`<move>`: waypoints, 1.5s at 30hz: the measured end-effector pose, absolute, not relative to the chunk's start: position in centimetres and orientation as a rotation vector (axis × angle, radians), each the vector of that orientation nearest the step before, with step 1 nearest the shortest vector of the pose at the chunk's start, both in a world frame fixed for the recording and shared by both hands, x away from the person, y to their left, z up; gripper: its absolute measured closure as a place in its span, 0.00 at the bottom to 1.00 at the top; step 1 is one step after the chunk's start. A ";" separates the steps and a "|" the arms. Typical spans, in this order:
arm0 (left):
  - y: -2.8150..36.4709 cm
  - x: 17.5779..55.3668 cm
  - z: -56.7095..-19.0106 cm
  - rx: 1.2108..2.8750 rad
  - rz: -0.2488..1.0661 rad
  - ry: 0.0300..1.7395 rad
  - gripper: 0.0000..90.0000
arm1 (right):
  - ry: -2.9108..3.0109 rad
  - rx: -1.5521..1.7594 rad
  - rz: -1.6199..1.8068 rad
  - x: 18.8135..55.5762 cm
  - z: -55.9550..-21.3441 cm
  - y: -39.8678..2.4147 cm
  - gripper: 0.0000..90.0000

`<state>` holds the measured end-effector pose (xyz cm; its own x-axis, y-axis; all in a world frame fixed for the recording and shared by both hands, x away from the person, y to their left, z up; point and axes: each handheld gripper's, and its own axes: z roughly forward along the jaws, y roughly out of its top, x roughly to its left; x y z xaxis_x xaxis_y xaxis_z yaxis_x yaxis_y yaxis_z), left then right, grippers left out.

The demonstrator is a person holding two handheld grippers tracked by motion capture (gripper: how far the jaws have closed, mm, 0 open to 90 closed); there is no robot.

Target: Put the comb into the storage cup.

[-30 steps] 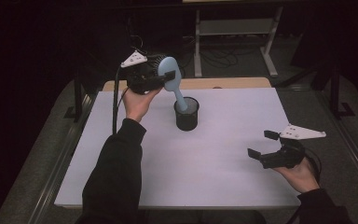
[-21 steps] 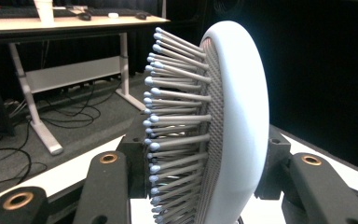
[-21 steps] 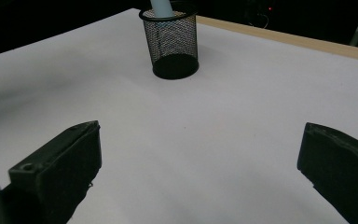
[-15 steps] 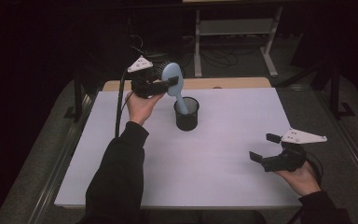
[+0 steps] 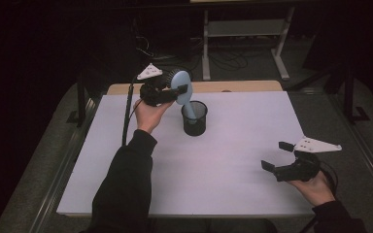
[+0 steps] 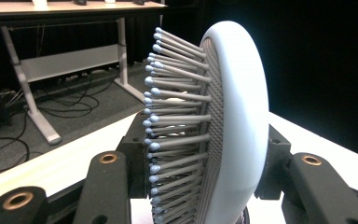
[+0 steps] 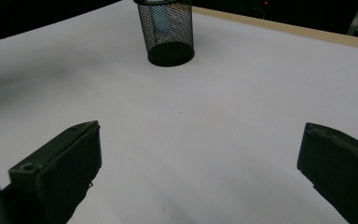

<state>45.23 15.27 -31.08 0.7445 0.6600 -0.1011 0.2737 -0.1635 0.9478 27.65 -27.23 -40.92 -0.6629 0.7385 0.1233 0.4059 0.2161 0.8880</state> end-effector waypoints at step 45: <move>17.0 45.2 -35.1 1.642 0.365 0.861 0.53 | 2.163 1.086 1.407 27.2 -41.6 -27.8 0.00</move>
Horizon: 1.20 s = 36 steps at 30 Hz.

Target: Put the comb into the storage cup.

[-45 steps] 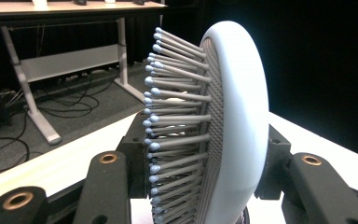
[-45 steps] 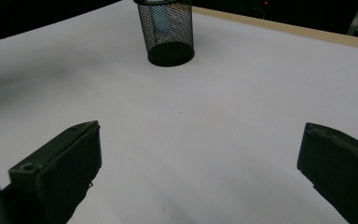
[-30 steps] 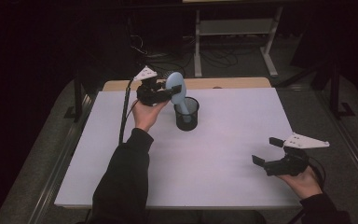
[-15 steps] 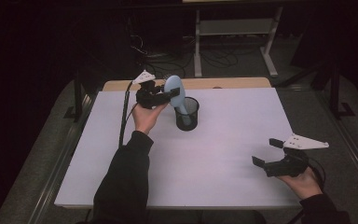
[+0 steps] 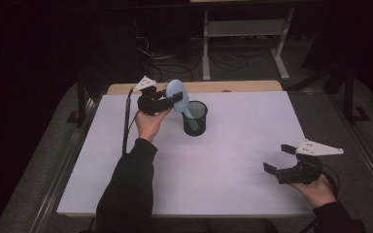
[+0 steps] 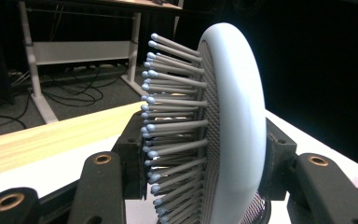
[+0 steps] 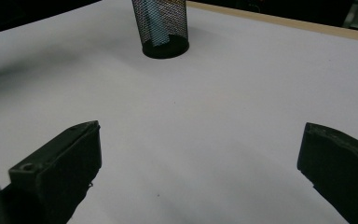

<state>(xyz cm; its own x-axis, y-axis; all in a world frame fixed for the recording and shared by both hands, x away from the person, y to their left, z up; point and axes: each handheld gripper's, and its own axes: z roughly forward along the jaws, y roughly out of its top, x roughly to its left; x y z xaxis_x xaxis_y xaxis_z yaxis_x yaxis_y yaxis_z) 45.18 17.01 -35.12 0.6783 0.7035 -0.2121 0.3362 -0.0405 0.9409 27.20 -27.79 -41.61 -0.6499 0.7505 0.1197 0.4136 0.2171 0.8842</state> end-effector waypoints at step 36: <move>20.6 43.2 -35.1 1.596 0.414 0.784 0.23 | 2.176 1.087 1.389 27.2 -41.8 -27.7 0.00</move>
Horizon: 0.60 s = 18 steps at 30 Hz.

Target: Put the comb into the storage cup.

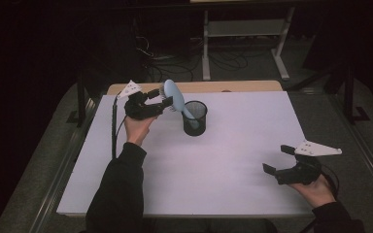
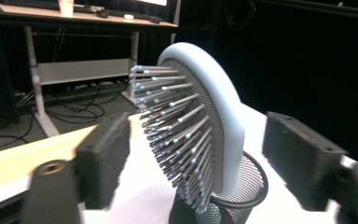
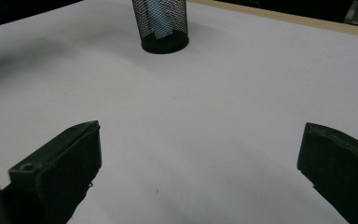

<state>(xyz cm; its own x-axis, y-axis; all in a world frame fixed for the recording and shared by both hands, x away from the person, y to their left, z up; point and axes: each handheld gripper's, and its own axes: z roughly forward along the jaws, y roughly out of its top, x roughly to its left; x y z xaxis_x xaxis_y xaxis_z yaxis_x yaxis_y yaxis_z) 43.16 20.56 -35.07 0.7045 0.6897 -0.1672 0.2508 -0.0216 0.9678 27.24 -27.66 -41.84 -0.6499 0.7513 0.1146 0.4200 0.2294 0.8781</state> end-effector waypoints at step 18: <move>23.3 41.2 -35.4 1.593 0.410 0.790 0.00 | 2.188 1.078 1.373 27.2 -41.9 -27.4 0.00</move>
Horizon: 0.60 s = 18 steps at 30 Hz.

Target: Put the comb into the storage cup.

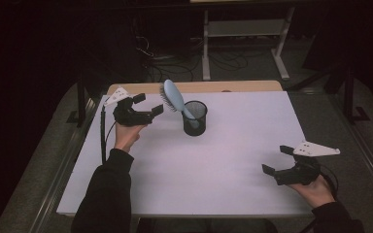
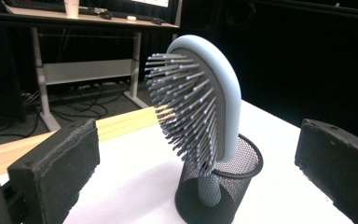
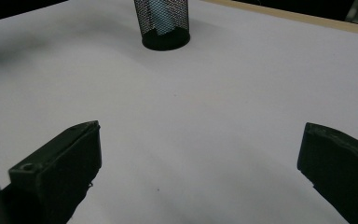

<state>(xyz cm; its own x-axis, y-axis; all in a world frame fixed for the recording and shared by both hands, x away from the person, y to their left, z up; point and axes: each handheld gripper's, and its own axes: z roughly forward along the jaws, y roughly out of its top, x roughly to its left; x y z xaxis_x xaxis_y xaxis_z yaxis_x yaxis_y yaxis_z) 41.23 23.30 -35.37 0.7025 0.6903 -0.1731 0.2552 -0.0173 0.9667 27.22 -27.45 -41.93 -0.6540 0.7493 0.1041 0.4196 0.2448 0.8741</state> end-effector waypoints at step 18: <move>25.2 39.1 -36.6 1.615 0.435 0.799 0.00 | 2.203 1.072 1.361 27.2 -42.1 -27.3 0.00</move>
<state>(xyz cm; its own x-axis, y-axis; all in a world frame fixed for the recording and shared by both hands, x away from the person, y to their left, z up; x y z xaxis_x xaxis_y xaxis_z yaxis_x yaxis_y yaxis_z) 39.13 25.21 -36.58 0.6920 0.7057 -0.1523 0.2549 -0.0415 0.9661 27.16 -27.29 -42.05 -0.6587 0.7459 0.0990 0.4224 0.2577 0.8690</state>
